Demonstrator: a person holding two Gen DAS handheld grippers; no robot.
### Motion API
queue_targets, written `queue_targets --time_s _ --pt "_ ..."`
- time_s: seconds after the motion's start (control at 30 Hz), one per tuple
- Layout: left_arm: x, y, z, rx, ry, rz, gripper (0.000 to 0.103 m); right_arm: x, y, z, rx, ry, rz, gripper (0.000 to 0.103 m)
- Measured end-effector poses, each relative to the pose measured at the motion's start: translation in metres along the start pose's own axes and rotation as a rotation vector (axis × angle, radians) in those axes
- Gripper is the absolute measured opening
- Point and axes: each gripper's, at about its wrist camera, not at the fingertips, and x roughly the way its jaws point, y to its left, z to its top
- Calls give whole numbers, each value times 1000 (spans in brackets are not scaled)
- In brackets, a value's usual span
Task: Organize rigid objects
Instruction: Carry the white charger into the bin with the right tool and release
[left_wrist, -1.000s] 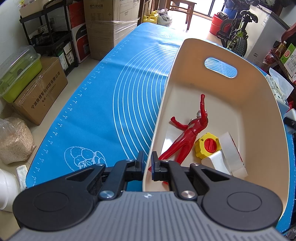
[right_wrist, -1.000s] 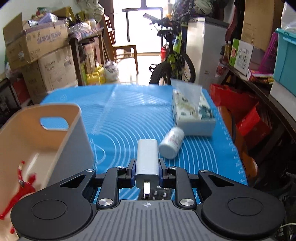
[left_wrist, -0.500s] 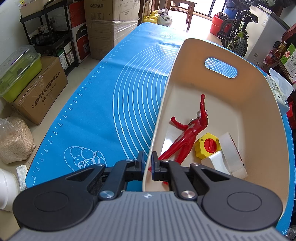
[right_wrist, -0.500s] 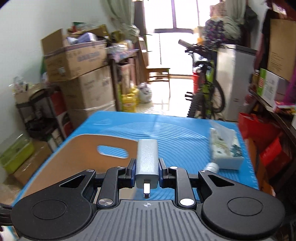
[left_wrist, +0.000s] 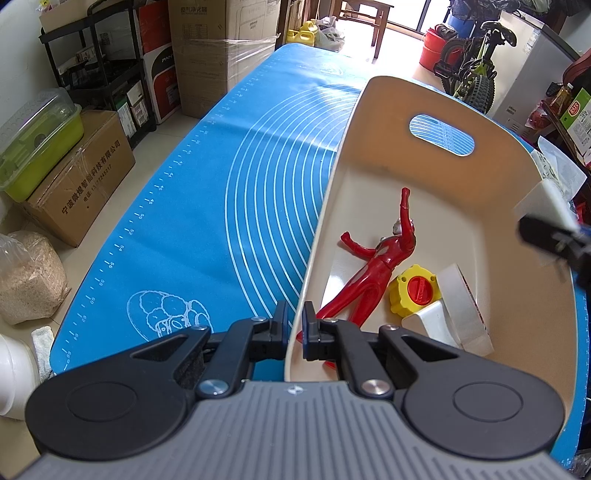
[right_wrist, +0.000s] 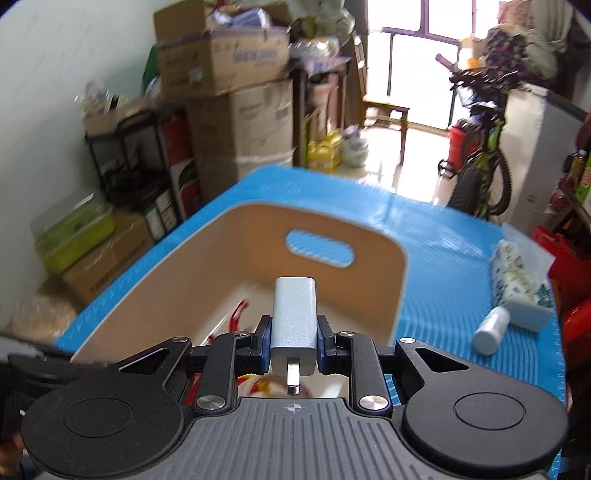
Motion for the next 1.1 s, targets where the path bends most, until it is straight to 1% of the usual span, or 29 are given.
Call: queue_targets --time_s 0.13,0.33,0.43,0.5,0.7,0.73,0.87,0.9,0.97,1.0,1.1 --pt "0 0 0 -1 1 0 9 14 9 -4 -33 74 -3 32" --pt "-1 0 1 0 2 0 9 35 10 -15 -61 181 -34 32" --pt "-1 0 1 0 2 0 9 39 18 -20 -117 197 -47 32" --pt "-1 0 1 -1 2 0 9 43 21 -21 -111 222 -35 32" --pt "-1 0 1 -1 2 0 9 40 19 -22 -87 199 -43 34" --pt "-1 0 1 -1 2 0 9 40 19 -23 -89 192 -47 39" --pt "-1 0 1 -1 3 -1 9 34 16 -21 -63 156 -44 42" --pt "-1 0 1 -1 3 -1 9 29 14 -20 -48 140 -41 45" --pt "-1 0 1 -1 3 -1 9 21 12 -16 -35 110 -42 56" --pt "-1 0 1 -1 3 -1 9 16 10 -14 -27 90 -44 65" --pt "-1 -1 1 -1 3 -1 9 3 3 -6 -4 45 -52 67"
